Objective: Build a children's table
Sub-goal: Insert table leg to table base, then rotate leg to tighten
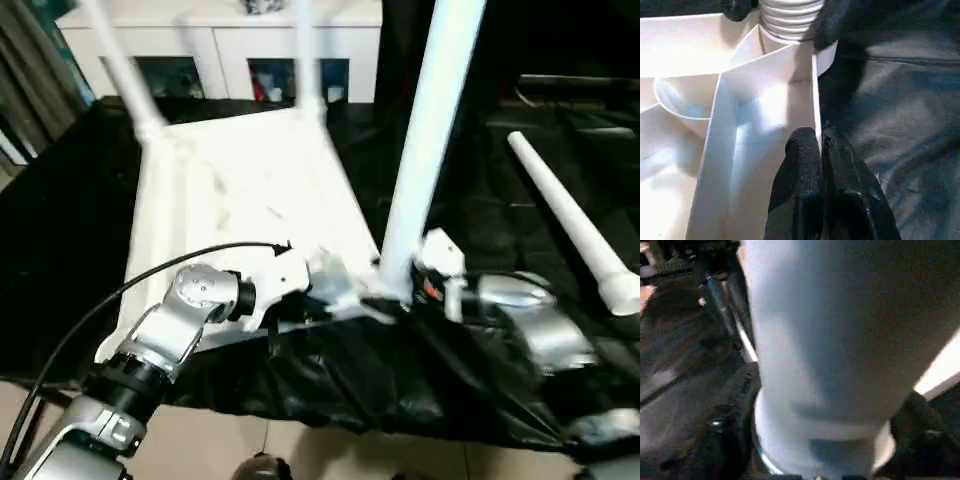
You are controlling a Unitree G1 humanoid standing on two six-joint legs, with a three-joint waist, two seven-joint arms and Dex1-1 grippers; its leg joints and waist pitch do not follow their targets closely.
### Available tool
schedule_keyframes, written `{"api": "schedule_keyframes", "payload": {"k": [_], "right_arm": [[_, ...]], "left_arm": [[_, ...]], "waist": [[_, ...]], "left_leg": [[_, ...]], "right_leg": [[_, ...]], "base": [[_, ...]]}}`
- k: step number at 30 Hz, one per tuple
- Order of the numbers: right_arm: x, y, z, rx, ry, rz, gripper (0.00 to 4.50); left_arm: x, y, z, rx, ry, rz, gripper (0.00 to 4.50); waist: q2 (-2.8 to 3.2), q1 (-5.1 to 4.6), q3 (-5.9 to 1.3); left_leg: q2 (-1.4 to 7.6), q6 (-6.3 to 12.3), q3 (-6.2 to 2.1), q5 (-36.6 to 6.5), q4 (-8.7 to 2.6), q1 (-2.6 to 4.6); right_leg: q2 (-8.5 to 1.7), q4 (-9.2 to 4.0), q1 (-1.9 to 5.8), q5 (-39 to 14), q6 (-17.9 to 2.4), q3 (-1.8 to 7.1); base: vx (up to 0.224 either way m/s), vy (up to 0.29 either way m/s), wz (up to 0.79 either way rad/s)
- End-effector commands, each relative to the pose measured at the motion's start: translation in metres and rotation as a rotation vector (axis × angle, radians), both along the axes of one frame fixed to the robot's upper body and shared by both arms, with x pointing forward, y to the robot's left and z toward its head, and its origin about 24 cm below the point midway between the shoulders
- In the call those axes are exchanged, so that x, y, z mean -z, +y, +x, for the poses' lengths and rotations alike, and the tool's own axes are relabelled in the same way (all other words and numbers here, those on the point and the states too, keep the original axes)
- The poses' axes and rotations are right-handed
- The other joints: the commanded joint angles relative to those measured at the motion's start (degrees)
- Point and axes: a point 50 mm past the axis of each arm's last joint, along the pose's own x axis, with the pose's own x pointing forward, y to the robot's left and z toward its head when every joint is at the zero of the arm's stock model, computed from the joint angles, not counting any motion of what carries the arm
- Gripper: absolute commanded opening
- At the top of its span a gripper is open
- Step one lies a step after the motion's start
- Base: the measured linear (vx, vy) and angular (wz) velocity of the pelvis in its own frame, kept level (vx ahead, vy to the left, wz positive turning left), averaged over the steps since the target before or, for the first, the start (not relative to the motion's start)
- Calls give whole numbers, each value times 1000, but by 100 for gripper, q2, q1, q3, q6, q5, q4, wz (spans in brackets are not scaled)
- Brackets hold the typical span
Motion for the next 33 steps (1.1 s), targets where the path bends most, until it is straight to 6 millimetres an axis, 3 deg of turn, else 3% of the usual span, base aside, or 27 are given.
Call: {"api": "schedule_keyframes", "payload": {"k": [1,13,17,18,19,21,23,24,27,29,30,31,32,33], "right_arm": [[2,10,-7,-89,27,1,287],[6,7,-13,-133,84,-21,275],[16,13,-4,82,83,35,275],[20,19,2,185,74,50,275],[21,21,3,212,72,53,275],[27,31,9,363,64,84,274],[33,42,13,489,78,122,274],[36,49,13,549,77,136,274],[39,62,14,648,66,169,274],[38,66,16,714,26,181,274],[39,70,16,734,49,224,274],[39,70,16,734,49,224,274],[38,72,17,735,83,266,309],[37,73,17,736,91,278,330]], "left_arm": [[-11,-8,3,71,-55,-1,0],[-7,-6,3,90,-33,-5,0],[-7,-14,13,-41,-68,-26,0],[-8,-21,18,-114,-76,-49,0],[-8,-22,19,-131,-78,-55,0],[-7,-33,25,-235,-96,-75,0],[-5,-42,29,-316,-117,-75,0],[-4,-45,29,-352,-131,-70,0],[-2,-52,28,-388,-139,-76,0],[-1,-56,25,-382,-148,-72,0],[-1,-57,23,-368,-149,-72,0],[-1,-57,23,-368,-149,-72,0],[0,-58,21,-351,-149,-75,0],[0,-58,20,-349,-148,-76,0]], "waist": [[-37,-33,-415],[-36,-33,-424],[-46,-44,-402],[-84,-62,-384],[-62,-90,-359],[-113,-150,-347],[-119,-192,-342],[-181,-223,-349],[-135,-238,-350],[-136,-271,-349],[-187,-283,-363],[-165,-288,-362],[-127,-296,-376],[-132,-306,-373]], "left_leg": [[213,256,-100,-1566,-371,143],[214,284,-102,-1502,-357,134],[213,205,-112,-1675,-383,142],[209,155,-110,-1755,-397,151],[193,61,-122,-1896,-410,165],[192,-49,-140,-1964,-430,169],[176,-69,-148,-2013,-434,167],[168,-42,-157,-2025,-436,151],[167,-32,-162,-2068,-438,170],[170,-82,-176,-2245,-458,185],[172,-60,-181,-2234,-462,171],[176,-49,-181,-2234,-468,172],[181,-39,-186,-2235,-478,165],[187,-41,-183,-2242,-486,159]], "right_leg": [[-273,-371,259,-1127,-1375,212],[-277,-360,256,-1126,-1392,210],[-286,-391,253,-1437,-1329,208],[-290,-418,234,-1666,-1265,210],[-312,-458,224,-2058,-1184,211],[-321,-497,204,-2473,-991,213],[-323,-518,204,-2614,-929,205],[-322,-553,216,-2780,-783,189],[-325,-577,171,-2848,-726,196],[-319,-600,141,-2926,-655,188],[-330,-582,162,-2874,-656,189],[-327,-585,156,-2841,-665,193],[-314,-576,170,-2687,-688,189],[-308,-575,168,-2591,-710,192]], "base": [[0,0,0],[0,0,0],[0,0,0],[0,0,0],[0,0,0],[0,0,0],[0,0,0],[0,0,0],[0,0,0],[0,0,0],[0,0,0],[0,0,0],[0,0,0],[0,0,0]]}}
